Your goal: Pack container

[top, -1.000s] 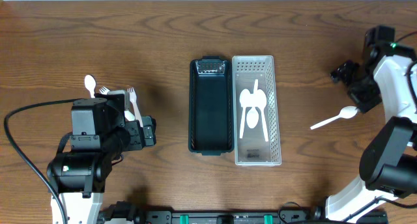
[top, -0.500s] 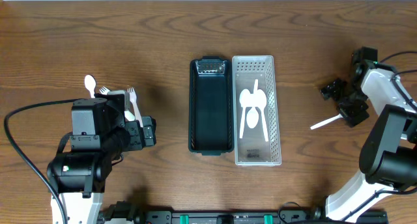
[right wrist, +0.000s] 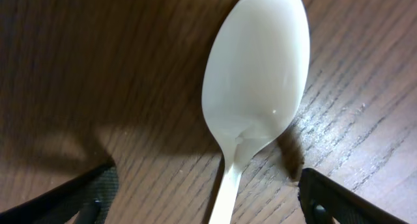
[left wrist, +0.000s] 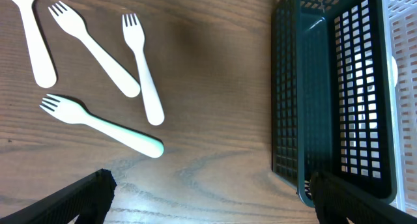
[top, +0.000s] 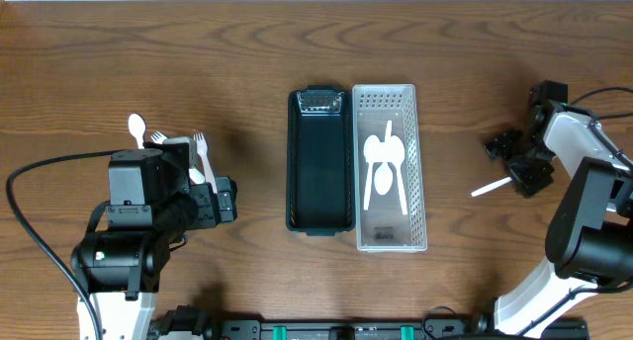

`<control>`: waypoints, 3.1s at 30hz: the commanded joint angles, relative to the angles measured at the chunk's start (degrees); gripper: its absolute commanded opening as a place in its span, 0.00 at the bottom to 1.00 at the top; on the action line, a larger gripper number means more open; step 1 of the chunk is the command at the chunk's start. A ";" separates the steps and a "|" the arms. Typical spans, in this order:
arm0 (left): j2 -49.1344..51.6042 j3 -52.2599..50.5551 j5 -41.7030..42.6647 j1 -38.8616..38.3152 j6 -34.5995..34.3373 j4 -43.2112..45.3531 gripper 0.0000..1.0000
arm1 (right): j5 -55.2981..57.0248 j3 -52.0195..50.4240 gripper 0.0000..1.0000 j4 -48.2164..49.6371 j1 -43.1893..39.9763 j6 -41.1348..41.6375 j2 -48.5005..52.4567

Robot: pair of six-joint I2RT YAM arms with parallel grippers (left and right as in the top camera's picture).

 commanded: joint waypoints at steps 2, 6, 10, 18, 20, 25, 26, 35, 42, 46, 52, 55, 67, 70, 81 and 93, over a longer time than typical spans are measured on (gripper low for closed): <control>-0.11 1.33 0.52 -0.28 -0.07 -0.20 0.98 | 1.27 -1.27 0.62 -0.55 -0.33 0.81 1.31; -0.11 1.33 0.52 -0.28 -0.07 -0.20 0.98 | 1.25 -1.27 0.42 -0.52 -0.31 0.83 1.31; -0.11 1.33 0.52 -0.28 -0.07 -0.20 0.98 | 1.25 -1.27 0.29 -0.55 -0.31 0.79 1.31; -0.11 1.33 0.52 -0.28 -0.07 -0.22 0.98 | 1.27 -1.25 0.01 -0.52 -0.31 0.42 1.20; -0.11 1.33 0.52 -0.28 -0.07 -0.20 0.98 | 1.11 -1.07 0.01 -0.59 -0.20 -0.68 0.83; -0.11 1.33 0.50 -0.28 -0.07 -0.22 0.98 | 0.37 1.14 0.01 -1.05 1.86 -5.29 -2.95; -0.11 1.33 0.50 -0.28 -0.07 -0.22 0.98 | 0.35 2.10 0.01 -1.36 2.91 -6.51 -4.52; -0.11 1.33 0.50 -0.28 -0.07 -0.20 0.98 | 0.13 12.79 0.01 -5.29 18.40 -16.59 -18.21; -0.11 1.33 0.50 -0.28 -0.07 -0.20 0.98 | -0.07 15.37 0.01 -6.75 32.15 -18.10 -19.69; -0.11 1.33 0.50 -0.28 -0.07 -0.20 0.98 | -0.02 15.10 0.02 -7.32 37.18 -18.12 -16.33; -0.11 1.33 0.50 -0.28 -0.07 -0.22 0.98 | -0.04 14.84 0.04 -8.15 41.24 -18.12 -7.67; -0.11 1.33 0.50 -0.28 -0.07 -0.22 0.98 | -0.09 14.84 0.06 -8.26 42.16 -18.12 -4.50; -0.11 1.33 0.50 -0.28 -0.07 -0.20 0.98 | 0.02 16.28 0.39 -8.44 42.45 -20.44 -3.96; -0.11 1.33 0.52 -0.28 -0.09 -0.22 0.98 | 1.68 19.41 0.39 -10.27 41.33 -20.83 -5.70; 3.21 8.35 -4.09 -0.28 -3.82 -3.58 0.98 | 7.72 28.81 0.55 -19.52 25.68 -21.97 -20.11; 32.52 32.48 -8.04 5.18 -8.09 -5.07 0.98 | 5.95 28.06 0.59 -29.97 17.40 -29.20 -25.59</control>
